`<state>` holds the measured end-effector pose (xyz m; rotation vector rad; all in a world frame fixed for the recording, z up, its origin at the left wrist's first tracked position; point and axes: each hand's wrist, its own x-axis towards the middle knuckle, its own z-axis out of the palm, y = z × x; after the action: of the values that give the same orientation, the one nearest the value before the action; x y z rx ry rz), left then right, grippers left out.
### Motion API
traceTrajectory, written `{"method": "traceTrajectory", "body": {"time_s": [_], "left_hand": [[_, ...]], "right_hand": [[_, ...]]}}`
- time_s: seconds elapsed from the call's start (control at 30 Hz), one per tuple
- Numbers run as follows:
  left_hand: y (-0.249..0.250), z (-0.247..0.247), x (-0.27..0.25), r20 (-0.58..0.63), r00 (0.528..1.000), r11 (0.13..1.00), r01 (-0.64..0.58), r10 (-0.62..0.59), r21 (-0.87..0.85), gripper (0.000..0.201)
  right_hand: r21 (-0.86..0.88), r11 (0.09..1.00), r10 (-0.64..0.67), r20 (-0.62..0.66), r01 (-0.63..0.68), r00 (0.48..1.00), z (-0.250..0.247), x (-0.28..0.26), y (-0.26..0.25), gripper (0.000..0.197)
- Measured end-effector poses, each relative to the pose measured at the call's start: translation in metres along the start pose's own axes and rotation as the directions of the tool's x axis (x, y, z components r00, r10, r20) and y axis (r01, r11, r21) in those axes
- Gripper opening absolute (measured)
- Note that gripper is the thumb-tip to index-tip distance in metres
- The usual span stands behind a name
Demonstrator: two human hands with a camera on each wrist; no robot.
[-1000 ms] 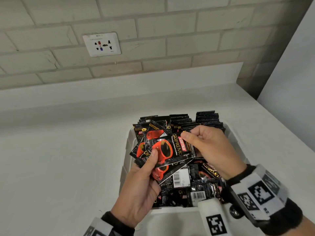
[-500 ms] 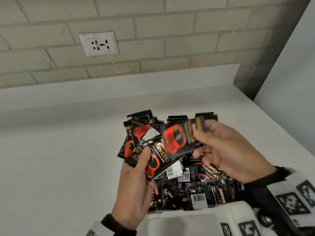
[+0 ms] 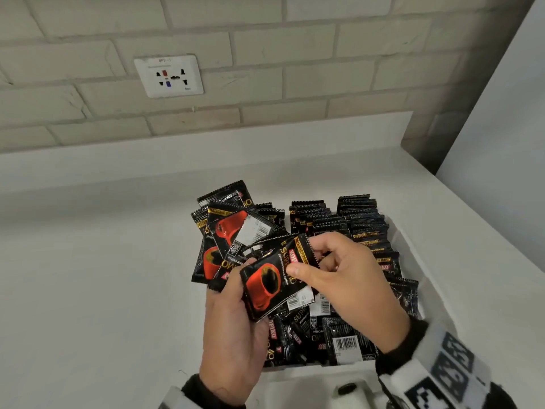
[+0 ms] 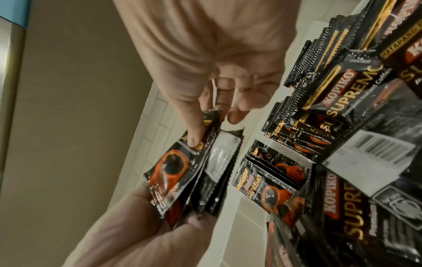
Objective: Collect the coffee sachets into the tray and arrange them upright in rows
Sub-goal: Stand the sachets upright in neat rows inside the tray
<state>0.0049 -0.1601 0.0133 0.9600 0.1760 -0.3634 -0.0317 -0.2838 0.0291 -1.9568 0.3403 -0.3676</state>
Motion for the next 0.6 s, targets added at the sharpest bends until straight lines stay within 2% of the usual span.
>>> {"method": "traceTrajectory", "body": {"time_s": [0.17, 0.3, 0.37, 0.47, 0.53, 0.6], "left_hand": [[0.0, 0.002, 0.002, -0.061, 0.997, 0.999, 0.044, -0.042, 0.021, 0.014], [0.003, 0.001, 0.001, -0.054, 0.997, 0.998, 0.062, -0.061, 0.024, 0.041], [0.004, -0.001, 0.002, -0.062, 0.996, 0.998, 0.058, -0.056, 0.028, 0.046], [0.008, -0.005, 0.003, -0.074, 0.997, 0.999, 0.027, -0.025, 0.027, 0.035], [0.013, -0.009, 0.003, -0.072, 0.997, 1.0, -0.007, 0.009, 0.029, 0.037], [0.018, -0.011, 0.003, -0.077, 0.996, 0.999, -0.033, 0.034, 0.019, 0.023]], "right_hand": [[0.011, 1.0, 0.016, 0.024, -0.016, 1.0, 0.0, -0.002, 0.003, 0.008], [0.054, 0.998, 0.02, 0.082, -0.024, 0.996, 0.0, -0.002, 0.002, 0.016], [0.06, 0.998, 0.013, 0.095, -0.019, 0.995, -0.001, -0.001, 0.002, 0.018], [0.097, 0.994, 0.034, 0.145, -0.049, 0.989, -0.006, 0.001, 0.0, 0.017], [0.11, 0.989, 0.078, 0.198, -0.101, 0.977, -0.01, 0.002, -0.004, 0.013], [0.1, 0.985, 0.108, 0.258, -0.138, 0.96, -0.011, 0.003, -0.01, 0.011]]}}
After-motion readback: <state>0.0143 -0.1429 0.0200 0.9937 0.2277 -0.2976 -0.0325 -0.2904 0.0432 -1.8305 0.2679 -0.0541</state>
